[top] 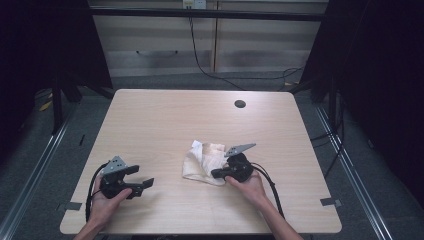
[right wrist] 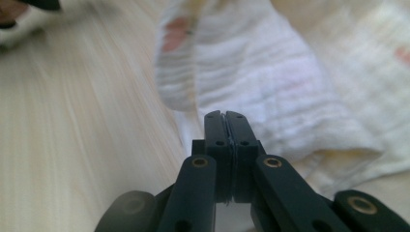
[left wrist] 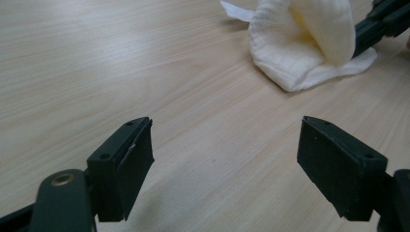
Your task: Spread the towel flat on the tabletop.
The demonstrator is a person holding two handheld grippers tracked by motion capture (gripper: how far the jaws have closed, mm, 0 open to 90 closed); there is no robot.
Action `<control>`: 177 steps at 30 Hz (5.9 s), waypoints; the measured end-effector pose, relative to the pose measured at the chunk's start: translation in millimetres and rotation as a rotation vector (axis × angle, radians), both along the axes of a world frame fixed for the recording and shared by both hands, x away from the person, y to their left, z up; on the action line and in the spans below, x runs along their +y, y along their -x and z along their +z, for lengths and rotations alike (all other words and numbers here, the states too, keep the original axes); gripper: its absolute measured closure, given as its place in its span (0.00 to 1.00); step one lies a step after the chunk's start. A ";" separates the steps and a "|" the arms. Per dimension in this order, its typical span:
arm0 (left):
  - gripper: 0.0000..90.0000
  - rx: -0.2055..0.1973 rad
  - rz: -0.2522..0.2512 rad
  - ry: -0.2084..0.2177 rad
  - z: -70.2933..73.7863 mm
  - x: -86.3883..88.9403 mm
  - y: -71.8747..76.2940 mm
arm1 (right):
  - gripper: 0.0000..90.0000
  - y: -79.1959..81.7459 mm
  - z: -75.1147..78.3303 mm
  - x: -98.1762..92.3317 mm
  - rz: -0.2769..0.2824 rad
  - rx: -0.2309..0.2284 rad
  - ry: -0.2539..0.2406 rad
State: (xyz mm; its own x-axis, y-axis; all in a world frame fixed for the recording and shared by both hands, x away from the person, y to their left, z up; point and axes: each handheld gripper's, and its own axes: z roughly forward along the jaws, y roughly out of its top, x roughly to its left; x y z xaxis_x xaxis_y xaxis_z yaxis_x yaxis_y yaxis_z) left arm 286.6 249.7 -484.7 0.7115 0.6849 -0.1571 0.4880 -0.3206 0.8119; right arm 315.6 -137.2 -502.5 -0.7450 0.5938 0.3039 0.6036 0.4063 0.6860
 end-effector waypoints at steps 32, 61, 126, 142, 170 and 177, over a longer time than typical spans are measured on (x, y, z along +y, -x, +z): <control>0.31 -0.011 -0.063 0.106 26.7 -52.2 -1.8 | 0.99 26.5 65.2 7.7 0.051 -0.167 -0.268; 0.87 -0.030 -0.115 0.193 28.4 -112.2 -33.4 | 0.99 18.4 77.1 -12.3 -0.022 -0.219 -0.292; 0.97 -0.241 0.004 0.345 180.5 -32.0 -71.6 | 0.99 -2.8 210.1 -97.4 -0.282 -0.485 -0.340; 0.97 -0.180 0.050 0.301 176.7 -48.9 -117.3 | 0.99 -43.8 205.1 -104.7 -0.372 -0.429 -0.319; 0.97 -0.088 0.009 0.249 107.3 -57.1 -87.7 | 0.99 -25.0 137.4 -113.5 -0.358 -0.327 -0.282; 0.97 -0.043 -0.020 0.213 81.9 -51.3 -65.2 | 0.99 10.9 112.0 -108.6 -0.309 -0.296 -0.278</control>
State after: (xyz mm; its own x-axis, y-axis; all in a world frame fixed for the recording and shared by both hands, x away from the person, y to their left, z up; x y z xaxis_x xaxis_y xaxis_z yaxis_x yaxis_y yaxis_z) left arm 351.8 198.3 -402.9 0.7337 0.6253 -0.2660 0.4469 -0.1492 0.8820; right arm 304.7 -245.8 -390.5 -0.6256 0.7265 0.2843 0.4303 0.0174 0.9025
